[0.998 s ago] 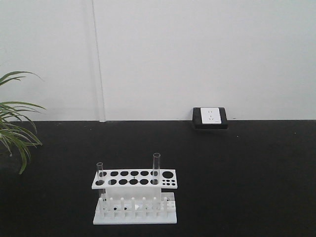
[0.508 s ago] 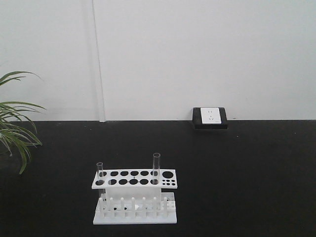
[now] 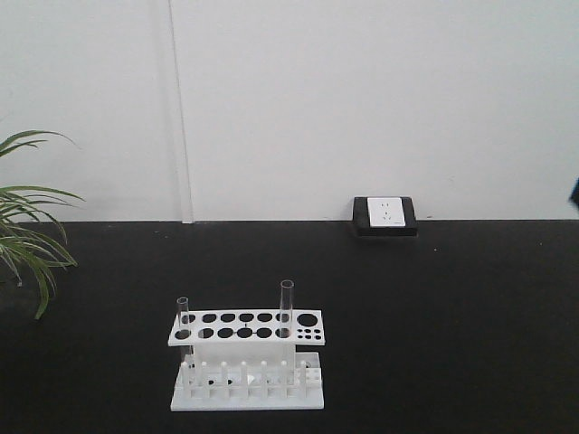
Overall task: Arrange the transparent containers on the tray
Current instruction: 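Grasp the nearer clear glass tube with the left gripper and lift it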
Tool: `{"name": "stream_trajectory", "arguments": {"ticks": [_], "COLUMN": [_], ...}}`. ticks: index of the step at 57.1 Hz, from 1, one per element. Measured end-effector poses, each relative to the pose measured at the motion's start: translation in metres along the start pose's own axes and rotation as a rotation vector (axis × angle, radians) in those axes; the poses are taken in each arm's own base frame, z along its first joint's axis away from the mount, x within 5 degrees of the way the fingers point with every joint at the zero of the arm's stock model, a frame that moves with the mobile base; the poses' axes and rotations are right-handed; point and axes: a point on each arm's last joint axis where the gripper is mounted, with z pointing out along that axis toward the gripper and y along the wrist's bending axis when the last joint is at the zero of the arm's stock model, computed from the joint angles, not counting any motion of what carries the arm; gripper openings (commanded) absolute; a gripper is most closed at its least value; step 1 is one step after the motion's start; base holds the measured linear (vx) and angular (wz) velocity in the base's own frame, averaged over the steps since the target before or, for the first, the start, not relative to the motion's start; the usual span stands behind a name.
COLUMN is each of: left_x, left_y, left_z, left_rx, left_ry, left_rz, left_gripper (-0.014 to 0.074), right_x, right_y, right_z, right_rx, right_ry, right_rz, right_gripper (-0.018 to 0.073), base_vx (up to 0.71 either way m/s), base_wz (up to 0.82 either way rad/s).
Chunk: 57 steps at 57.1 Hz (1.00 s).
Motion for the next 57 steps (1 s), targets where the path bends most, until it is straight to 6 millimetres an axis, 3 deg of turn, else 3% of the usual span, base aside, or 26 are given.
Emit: {"name": "stream_trajectory", "arguments": {"ticks": [14,22,37,57], "left_x": [0.081,0.106,0.146,0.188], "left_y": [-0.011,-0.016,-0.033,-0.057], "left_z": [-0.006,0.007,0.067,0.155], "left_rx": [0.071,0.090,0.173,0.300], "left_ry": [0.104,0.142,0.172,0.197], "left_rz": [0.005,0.004,-0.002,-0.009], "left_gripper": [0.0454,0.0442,0.0442,0.0442], "right_x": [0.053,0.072,0.087,0.086], "right_y": [0.032,0.042,0.047,0.049], "right_z": [0.004,0.008,0.021,0.026], "right_rx": [-0.174,-0.227,-0.241,-0.250], "right_ry": [0.006,0.024,0.055,-0.004], "right_rz": [-0.060,-0.045,-0.043,-0.038], "right_gripper": [0.0571,0.0571,0.0571,0.0571], "base_vx": [0.00,0.00,0.00,0.00], "base_wz": [0.00,0.00,0.00,0.00]}}
